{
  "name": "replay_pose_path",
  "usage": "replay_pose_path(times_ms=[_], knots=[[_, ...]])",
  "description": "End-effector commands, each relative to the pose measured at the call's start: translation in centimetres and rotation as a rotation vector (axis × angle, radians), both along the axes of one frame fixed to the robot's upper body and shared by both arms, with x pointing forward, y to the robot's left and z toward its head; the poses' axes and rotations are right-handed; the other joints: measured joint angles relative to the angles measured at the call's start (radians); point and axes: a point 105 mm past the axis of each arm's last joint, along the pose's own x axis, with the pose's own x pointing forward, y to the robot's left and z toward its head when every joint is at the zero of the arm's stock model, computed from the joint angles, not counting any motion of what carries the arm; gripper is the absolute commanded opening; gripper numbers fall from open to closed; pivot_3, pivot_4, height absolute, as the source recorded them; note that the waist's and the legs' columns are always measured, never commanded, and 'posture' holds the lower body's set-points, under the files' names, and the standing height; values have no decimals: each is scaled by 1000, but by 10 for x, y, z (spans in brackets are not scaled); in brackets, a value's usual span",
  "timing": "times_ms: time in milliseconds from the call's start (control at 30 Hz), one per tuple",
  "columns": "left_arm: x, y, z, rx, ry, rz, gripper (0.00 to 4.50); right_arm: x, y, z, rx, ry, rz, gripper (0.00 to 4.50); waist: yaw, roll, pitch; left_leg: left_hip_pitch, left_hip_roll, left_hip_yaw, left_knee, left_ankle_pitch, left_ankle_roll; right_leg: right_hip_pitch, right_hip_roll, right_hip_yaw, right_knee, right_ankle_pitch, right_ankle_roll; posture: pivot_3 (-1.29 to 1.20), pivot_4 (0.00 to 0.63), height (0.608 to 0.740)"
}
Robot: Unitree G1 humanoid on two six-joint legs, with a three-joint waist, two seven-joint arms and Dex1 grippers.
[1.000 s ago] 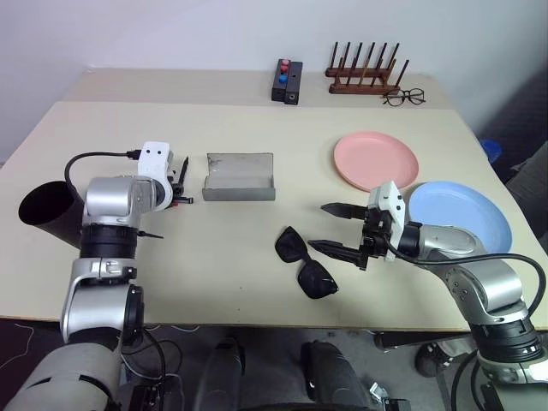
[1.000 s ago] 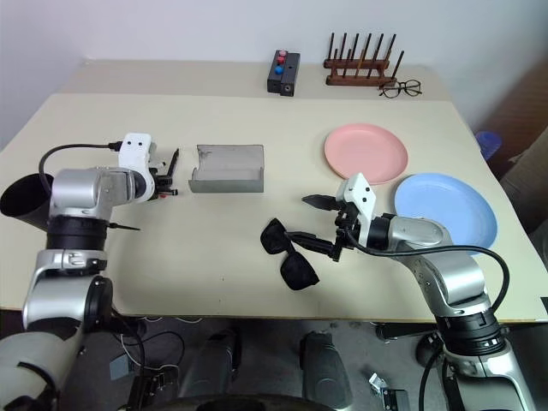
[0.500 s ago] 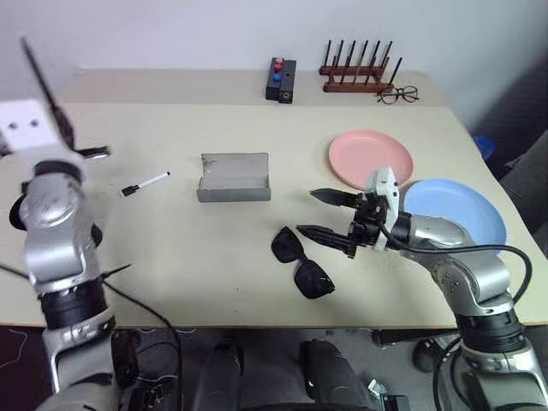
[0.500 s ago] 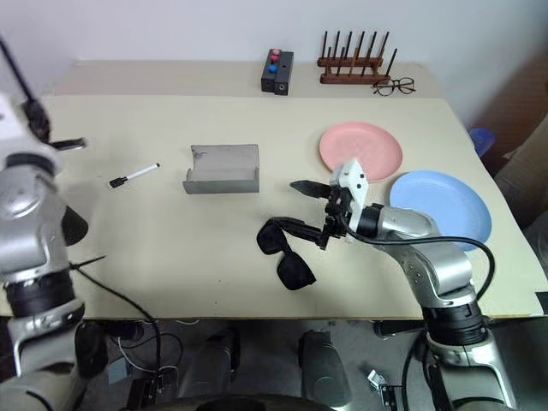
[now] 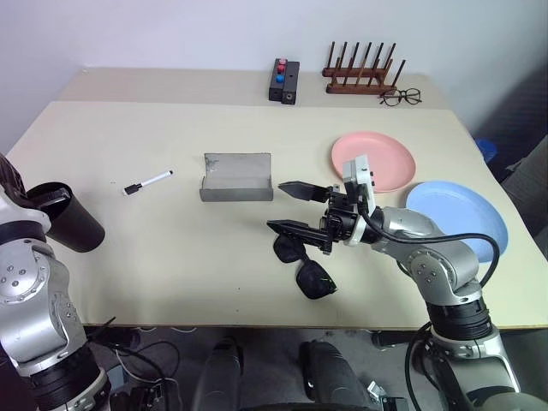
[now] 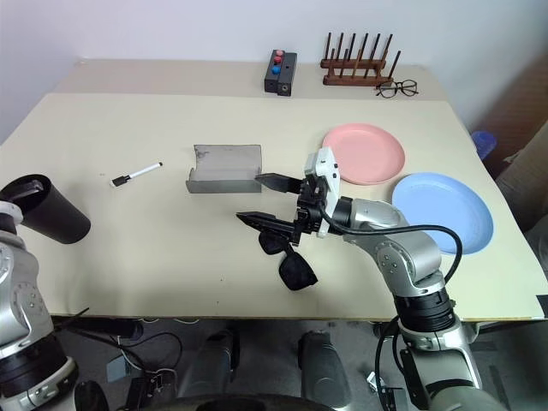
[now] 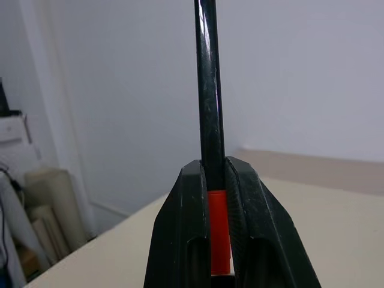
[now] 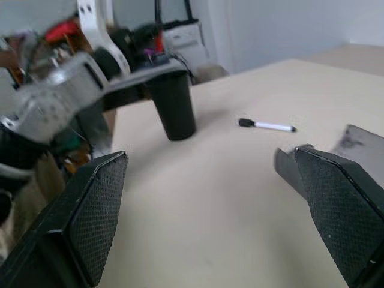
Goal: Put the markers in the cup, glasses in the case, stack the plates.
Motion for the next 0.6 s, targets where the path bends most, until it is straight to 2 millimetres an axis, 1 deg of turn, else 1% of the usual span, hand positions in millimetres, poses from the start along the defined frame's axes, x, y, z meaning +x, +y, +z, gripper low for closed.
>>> replay_pose_path(times_ms=[33,200,333,600], knots=[[-9,0,6,44,-39,48,43,-7,7,12,28,-49,36,4500,2,0,0,0,0,0,0,0,0,0,0,0,0,0,0,0,150,740],[-11,2,-5,17,-33,80,43,-9,8,11,27,-49,33,4500,2,0,0,0,0,0,0,0,0,0,0,0,-1,0,0,0,150,740],[-7,-2,-13,5,-22,73,43,-9,7,10,25,-49,29,4500,2,0,0,0,0,0,0,0,0,0,0,0,-1,0,0,0,150,740],[-3,-3,-20,-7,-13,67,43,-10,7,9,24,-53,28,4500,0,0,0,0,0,0,0,0,0,0,0,0,-2,0,0,0,150,740]])
